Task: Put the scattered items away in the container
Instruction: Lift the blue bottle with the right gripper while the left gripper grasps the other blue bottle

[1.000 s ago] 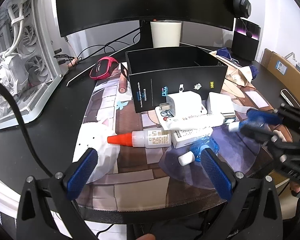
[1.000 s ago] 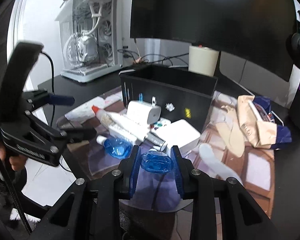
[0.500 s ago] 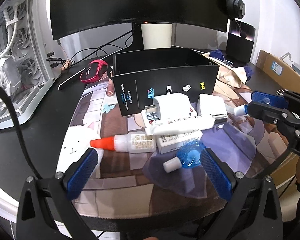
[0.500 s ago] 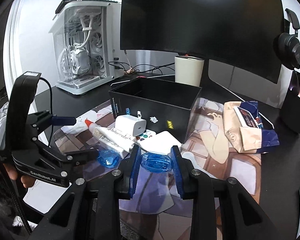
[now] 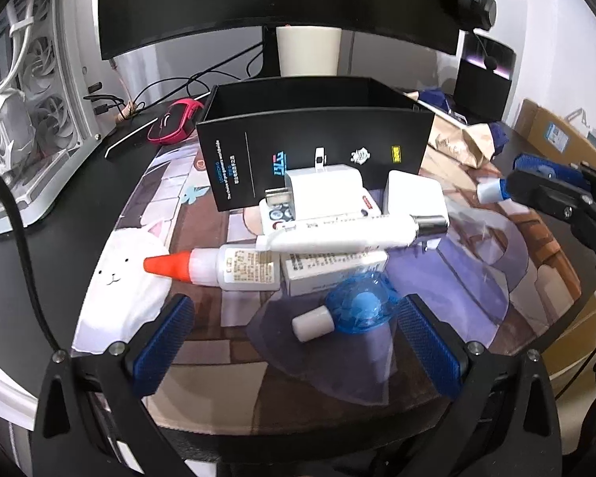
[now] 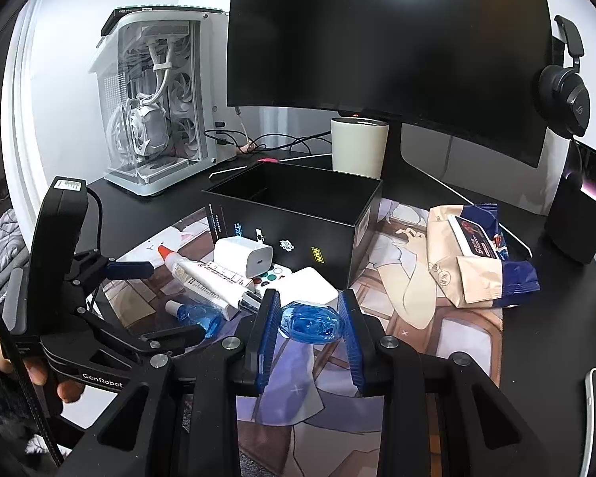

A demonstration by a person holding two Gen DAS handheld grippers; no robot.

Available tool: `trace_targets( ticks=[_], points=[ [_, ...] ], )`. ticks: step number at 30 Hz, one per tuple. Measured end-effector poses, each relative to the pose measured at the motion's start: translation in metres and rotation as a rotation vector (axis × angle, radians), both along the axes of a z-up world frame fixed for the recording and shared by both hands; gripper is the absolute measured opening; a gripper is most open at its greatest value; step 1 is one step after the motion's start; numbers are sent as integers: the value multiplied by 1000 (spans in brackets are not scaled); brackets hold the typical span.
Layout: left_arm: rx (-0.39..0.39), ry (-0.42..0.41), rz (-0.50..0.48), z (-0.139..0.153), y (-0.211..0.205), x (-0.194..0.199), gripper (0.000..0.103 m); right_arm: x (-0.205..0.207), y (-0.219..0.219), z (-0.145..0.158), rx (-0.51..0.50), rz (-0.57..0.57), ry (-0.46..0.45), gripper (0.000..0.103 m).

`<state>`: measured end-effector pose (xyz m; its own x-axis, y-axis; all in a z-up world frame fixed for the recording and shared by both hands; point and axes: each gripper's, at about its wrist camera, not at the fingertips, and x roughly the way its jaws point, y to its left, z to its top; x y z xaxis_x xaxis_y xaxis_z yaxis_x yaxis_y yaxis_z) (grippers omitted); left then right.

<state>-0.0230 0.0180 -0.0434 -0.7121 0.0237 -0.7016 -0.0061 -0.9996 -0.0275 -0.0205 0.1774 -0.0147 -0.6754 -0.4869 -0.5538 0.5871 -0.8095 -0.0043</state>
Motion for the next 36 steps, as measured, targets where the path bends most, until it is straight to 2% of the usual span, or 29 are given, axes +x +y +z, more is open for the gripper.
trace_targets(
  ticks=[8, 24, 25, 26, 27, 28, 29, 30, 36],
  points=[
    [9, -18, 19, -11, 1, -10, 103, 0, -1, -1, 5, 3, -1, 30],
    [9, 19, 8, -13, -1, -4, 102, -1, 0, -1, 3, 6, 0, 30],
    [11, 24, 4, -13, -2, -3, 100, -1, 0, -1, 3, 7, 1, 30],
    [11, 33, -4, -12, -2, -1, 92, -1, 0, -1, 3, 7, 1, 30],
    [11, 43, -11, -11, -3, 1, 79, -1, 0, -1, 3, 6, 2, 30],
    [12, 51, -12, -10, -5, 4, 72, -1, 0, -1, 3, 6, 4, 30],
    [14, 57, -11, -9, -7, 6, 58, -1, 1, 0, 1, 5, 5, 30],
    [18, 60, -12, -9, -9, 8, 55, -1, 1, 0, 0, 6, 5, 30],
    [12, 60, -37, -8, -11, 9, 55, 0, 0, 0, 6, 13, 7, 30]
  ],
)
